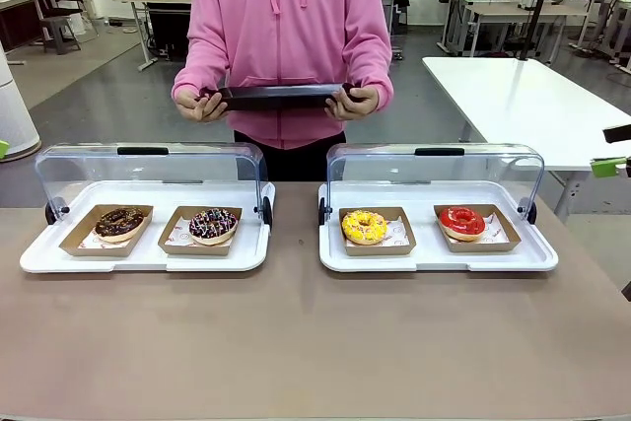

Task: Provide the desired donut to the person.
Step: Pick up and lift the Paper togo box containing the Donut pointed at by the person.

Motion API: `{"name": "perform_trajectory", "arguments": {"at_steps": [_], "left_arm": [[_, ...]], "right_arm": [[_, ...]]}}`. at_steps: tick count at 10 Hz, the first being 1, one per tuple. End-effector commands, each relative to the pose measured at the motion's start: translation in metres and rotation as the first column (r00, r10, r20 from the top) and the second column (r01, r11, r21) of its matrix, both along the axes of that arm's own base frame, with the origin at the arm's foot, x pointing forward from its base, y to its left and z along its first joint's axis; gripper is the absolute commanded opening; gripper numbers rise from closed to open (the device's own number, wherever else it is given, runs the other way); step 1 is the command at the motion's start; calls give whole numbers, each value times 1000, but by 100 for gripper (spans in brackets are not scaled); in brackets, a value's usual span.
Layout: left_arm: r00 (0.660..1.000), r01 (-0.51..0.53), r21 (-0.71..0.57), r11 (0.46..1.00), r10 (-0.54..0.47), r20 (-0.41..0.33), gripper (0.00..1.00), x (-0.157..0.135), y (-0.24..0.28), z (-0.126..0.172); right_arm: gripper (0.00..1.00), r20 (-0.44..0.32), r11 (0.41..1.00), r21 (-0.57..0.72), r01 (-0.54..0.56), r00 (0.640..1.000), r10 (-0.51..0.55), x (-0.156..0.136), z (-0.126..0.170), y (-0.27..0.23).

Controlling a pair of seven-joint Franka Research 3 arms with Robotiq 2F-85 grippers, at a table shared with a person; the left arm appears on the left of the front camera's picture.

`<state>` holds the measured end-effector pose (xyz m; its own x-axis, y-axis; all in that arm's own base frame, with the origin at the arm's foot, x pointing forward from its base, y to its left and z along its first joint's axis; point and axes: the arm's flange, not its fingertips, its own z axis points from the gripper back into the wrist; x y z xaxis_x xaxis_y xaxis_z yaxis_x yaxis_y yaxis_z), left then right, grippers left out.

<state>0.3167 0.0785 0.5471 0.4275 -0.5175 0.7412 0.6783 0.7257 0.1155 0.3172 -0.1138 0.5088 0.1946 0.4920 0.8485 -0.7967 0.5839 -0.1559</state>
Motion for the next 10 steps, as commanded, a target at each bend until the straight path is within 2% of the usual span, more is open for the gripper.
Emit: {"name": "perform_trajectory", "arguments": {"at_steps": [1, 10], "left_arm": [[1000, -1, 1, 1000, 1, -4, 100, 0, 1, -1], [1000, -1, 1, 1000, 1, -4, 100, 0, 1, -1]], "right_arm": [[100, 3, 1000, 17, -7, 1000, 7, 2, -1, 0], [100, 3, 1000, 17, -7, 1000, 7, 2, -1, 0]]}}
